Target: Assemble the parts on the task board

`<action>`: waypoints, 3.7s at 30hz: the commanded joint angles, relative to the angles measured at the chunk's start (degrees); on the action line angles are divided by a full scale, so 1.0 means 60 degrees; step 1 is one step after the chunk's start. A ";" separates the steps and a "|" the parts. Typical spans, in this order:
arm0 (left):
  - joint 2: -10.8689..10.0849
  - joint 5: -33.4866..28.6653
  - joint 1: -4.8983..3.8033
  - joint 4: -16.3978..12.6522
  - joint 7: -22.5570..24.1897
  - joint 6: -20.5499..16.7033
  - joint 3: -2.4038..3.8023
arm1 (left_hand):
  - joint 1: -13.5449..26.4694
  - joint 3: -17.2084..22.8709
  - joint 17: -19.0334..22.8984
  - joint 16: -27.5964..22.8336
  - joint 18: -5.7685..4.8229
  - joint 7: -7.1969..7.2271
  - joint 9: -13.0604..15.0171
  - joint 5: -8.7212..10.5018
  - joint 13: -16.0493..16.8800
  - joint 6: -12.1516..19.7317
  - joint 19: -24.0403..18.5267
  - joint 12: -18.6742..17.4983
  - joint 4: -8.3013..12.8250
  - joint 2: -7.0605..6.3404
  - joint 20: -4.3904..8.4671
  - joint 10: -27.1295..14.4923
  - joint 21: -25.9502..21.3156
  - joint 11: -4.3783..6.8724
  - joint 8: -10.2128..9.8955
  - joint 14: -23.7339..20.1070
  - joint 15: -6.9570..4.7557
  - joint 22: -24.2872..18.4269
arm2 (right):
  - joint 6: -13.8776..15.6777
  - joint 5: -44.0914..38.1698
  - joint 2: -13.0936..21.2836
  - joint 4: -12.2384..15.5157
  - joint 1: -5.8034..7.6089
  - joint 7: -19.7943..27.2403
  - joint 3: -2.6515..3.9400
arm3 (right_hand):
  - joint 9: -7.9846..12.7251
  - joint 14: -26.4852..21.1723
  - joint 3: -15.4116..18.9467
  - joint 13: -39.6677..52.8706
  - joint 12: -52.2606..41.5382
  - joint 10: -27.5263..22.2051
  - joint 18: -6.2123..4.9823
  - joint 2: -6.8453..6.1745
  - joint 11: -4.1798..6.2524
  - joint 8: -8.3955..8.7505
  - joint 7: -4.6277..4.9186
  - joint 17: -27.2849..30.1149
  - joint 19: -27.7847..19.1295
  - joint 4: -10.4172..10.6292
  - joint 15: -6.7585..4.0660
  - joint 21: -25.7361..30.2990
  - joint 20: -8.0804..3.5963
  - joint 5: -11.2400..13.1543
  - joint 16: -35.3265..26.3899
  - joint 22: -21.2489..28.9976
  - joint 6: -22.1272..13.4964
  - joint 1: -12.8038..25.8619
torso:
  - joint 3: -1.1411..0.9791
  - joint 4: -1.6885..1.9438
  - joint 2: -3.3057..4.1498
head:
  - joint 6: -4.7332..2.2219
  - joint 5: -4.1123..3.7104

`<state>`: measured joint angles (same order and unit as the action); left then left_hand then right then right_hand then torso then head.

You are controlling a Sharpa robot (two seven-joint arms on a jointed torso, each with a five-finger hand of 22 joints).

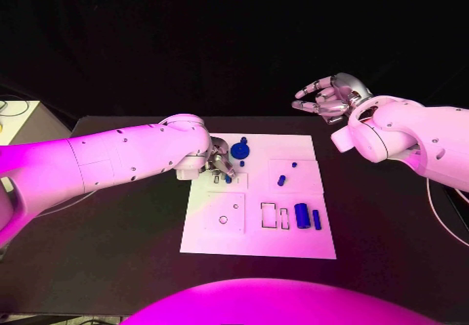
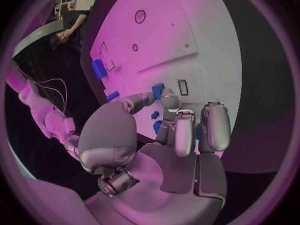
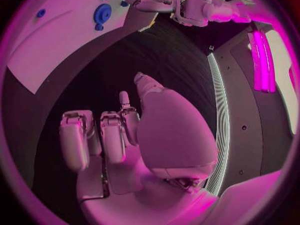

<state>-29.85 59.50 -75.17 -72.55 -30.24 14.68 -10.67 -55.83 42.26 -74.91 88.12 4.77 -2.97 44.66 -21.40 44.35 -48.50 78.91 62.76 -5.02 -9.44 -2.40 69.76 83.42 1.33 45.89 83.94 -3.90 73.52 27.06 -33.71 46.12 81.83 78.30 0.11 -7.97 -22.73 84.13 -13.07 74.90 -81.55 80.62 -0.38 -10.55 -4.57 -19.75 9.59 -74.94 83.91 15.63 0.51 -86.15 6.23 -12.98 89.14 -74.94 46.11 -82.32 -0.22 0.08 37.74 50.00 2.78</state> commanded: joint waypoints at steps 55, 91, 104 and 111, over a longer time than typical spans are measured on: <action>-0.0661 -0.0499 0.0045 -0.0578 0.0141 -0.0329 0.0941 | -0.0517 -0.3560 -0.1921 -0.0112 -0.0125 0.0019 0.0104 0.1771 -0.0108 -0.0284 -0.0168 -0.0040 -0.1911 -0.0166 0.0030 -0.0263 -0.0293 -0.0052 -0.0529 0.0800 -0.0049 -0.0340 | -0.0303 -0.0078 0.0026 -0.0076 -0.0019 0.0044 -0.0009 | 0.0048 0.0768 -0.0063 0.0551 0.0395 -0.0423 -0.0264 -0.0088 -0.0070 0.0013 0.0042 -0.1780 0.0406 -0.0028 0.0009 0.0633 0.0024 0.0135 -0.0244 -0.1656 -0.0322 0.0208 | 0.0009 0.0006 -0.0014 | -0.0070 -0.0090; 0.0415 -0.0088 -0.0498 0.3154 0.0539 0.1451 0.1304 | -0.1203 -0.3907 -0.1465 -0.0426 0.0008 -0.0680 -0.0998 0.1597 -0.1054 0.0869 -0.0571 -0.0448 -0.1931 0.0348 -0.0444 -0.1199 -0.0672 -0.0664 -0.1926 0.0606 0.0490 -0.0919 | -0.0297 -0.0077 0.0064 -0.0104 -0.0023 0.0007 -0.0012 | 0.0045 0.0766 -0.0087 0.0570 0.0377 -0.0402 -0.0265 -0.0048 -0.0071 -0.0001 0.0043 -0.1774 0.0403 -0.0022 0.0012 0.0642 0.0027 0.0136 -0.0250 -0.1652 -0.0324 0.0222 | 0.0007 -0.0032 0.0104 | -0.0299 0.0039; 0.0888 -0.0138 -0.0306 0.3736 0.0679 0.1760 0.1111 | -0.1151 -0.3941 -0.1469 -0.0423 0.0001 -0.0695 -0.1023 0.1611 -0.1062 0.0881 -0.0556 -0.0458 -0.1953 0.0372 -0.0442 -0.1229 -0.0660 -0.0677 -0.1938 0.0604 0.0497 -0.0890 | 0.0521 0.0242 -0.0005 -0.0168 -0.0023 0.0639 -0.0015 | 0.0038 0.0273 -0.0482 -0.0366 0.1263 -0.1098 -0.0738 -0.0109 0.0020 -0.0164 -0.0029 -0.0231 -0.0523 -0.0125 -0.0089 0.2853 -0.0063 -0.0141 -0.1341 -0.0207 -0.0254 0.0299 | -0.0005 -0.0039 0.0098 | -0.0256 0.0059; 0.0954 -0.0201 -0.0221 0.3877 0.0735 0.1846 0.1069 | -0.1130 -0.3953 -0.1477 -0.0417 0.0003 -0.0699 -0.1031 0.1619 -0.1061 0.0885 -0.0562 -0.0457 -0.1956 0.0382 -0.0443 -0.1234 -0.0664 -0.0680 -0.1942 0.0606 0.0499 -0.0897 | 0.0597 0.0380 -0.0059 -0.0204 -0.0023 0.0843 -0.0026 | 0.0047 0.0176 -0.0600 -0.0559 0.1445 -0.1227 -0.0835 -0.0137 0.0028 -0.0183 -0.0036 0.0112 -0.0693 -0.0166 -0.0103 0.3427 -0.0082 -0.0130 -0.1645 0.0176 -0.0273 0.0337 | -0.0012 -0.0019 0.0104 | -0.0232 0.0047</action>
<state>-24.33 58.43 -76.57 -49.37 -26.96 23.89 -4.25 -62.80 18.96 -74.91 85.47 3.88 -7.03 38.58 -11.67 38.00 -43.01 75.34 60.12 -16.83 -7.47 -4.94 62.69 79.37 -2.67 34.17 84.04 -1.31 68.13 29.23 -32.43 45.84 80.69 78.17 3.07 -8.14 -22.52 83.92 -16.49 71.31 -72.74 73.26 -4.70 -11.46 -4.48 -20.62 9.58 -73.97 79.74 14.61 0.29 -65.14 5.63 -13.66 79.11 -73.58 44.62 -80.81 -0.27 -0.10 38.35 48.54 3.04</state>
